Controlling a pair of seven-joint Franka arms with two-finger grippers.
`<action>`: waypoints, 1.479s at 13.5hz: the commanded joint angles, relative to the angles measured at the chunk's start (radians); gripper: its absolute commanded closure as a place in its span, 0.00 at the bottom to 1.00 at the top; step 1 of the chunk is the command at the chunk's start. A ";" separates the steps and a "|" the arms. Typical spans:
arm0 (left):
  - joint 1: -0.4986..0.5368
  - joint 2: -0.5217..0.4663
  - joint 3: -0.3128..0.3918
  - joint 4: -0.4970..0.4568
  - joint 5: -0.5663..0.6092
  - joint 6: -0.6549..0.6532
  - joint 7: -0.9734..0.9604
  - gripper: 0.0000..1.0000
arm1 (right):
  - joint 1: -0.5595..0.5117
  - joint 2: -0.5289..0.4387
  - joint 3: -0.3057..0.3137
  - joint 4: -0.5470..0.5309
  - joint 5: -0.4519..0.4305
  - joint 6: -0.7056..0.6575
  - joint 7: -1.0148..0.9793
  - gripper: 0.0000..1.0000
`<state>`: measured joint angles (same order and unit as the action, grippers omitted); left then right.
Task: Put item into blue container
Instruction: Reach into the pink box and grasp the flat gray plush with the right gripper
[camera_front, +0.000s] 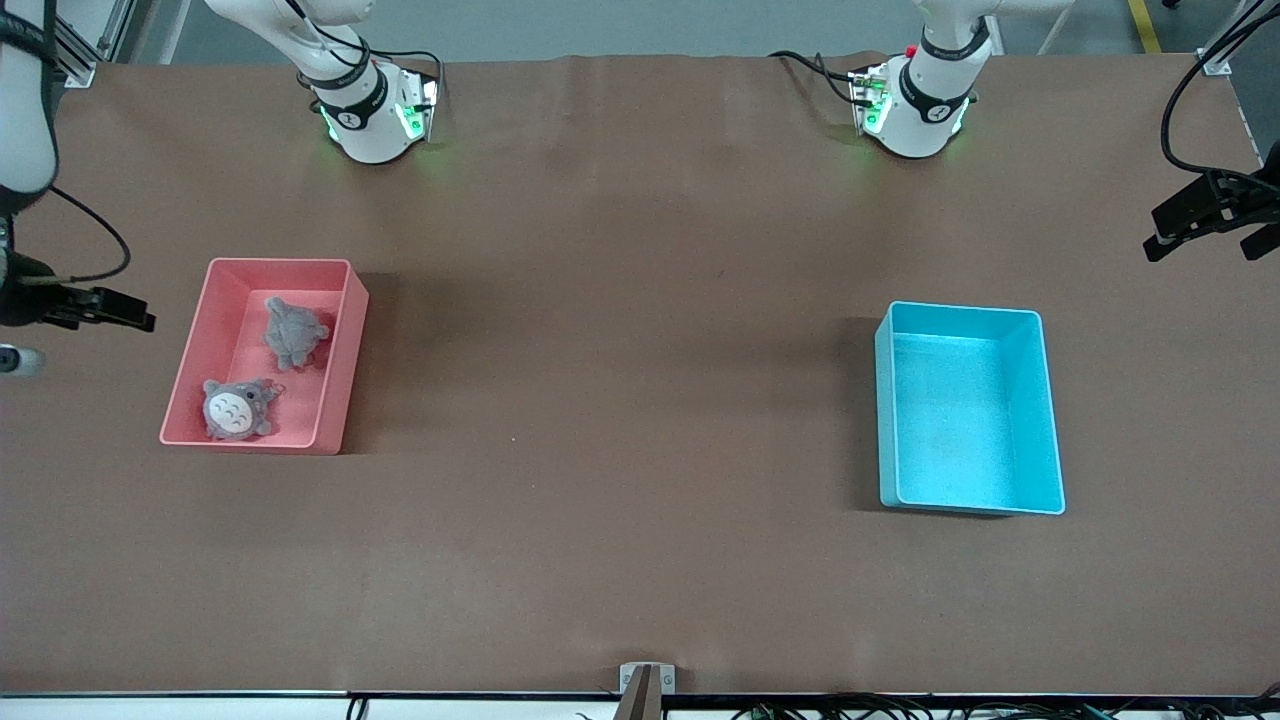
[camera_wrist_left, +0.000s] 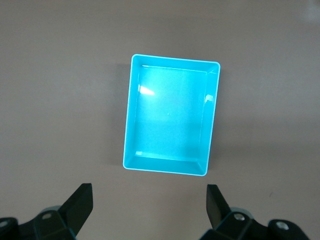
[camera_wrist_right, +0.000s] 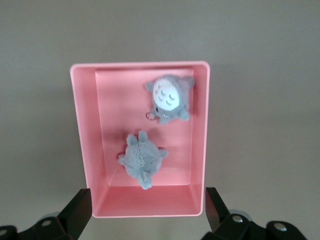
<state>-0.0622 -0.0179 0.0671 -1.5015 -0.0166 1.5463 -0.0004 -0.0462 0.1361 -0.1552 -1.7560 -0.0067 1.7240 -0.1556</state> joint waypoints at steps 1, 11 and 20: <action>0.002 -0.013 0.000 -0.003 -0.017 0.005 0.020 0.00 | -0.023 -0.058 0.008 -0.173 0.065 0.115 0.013 0.00; 0.004 -0.013 0.000 -0.003 -0.017 0.005 0.020 0.00 | -0.021 -0.017 0.009 -0.723 0.102 0.857 0.014 0.00; 0.004 -0.013 0.000 -0.003 -0.017 0.005 0.020 0.00 | 0.025 0.079 0.011 -0.752 0.220 0.918 0.008 0.50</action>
<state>-0.0622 -0.0179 0.0671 -1.5011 -0.0166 1.5463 -0.0004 -0.0255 0.2224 -0.1445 -2.4982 0.1847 2.6432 -0.1417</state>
